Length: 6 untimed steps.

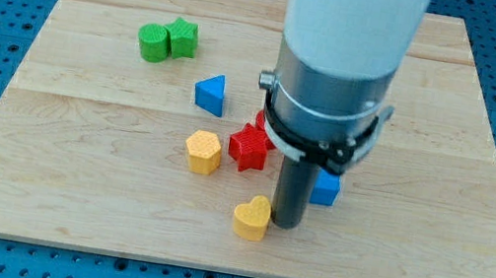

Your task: Move the blue cube horizontal right to the red circle

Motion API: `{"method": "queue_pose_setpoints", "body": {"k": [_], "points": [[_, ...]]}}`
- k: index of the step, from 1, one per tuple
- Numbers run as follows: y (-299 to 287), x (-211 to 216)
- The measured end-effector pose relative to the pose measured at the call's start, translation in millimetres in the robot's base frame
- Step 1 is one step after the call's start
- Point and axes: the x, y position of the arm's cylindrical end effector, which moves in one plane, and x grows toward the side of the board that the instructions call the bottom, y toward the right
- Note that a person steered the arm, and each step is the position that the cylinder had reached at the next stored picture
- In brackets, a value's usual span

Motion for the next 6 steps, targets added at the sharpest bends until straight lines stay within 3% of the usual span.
{"method": "queue_pose_setpoints", "body": {"k": [1,2,3,6], "points": [[21.9,-7.2],[-6.7,-38.5],[2.0,-64.9],[81.8,-73.4]]}}
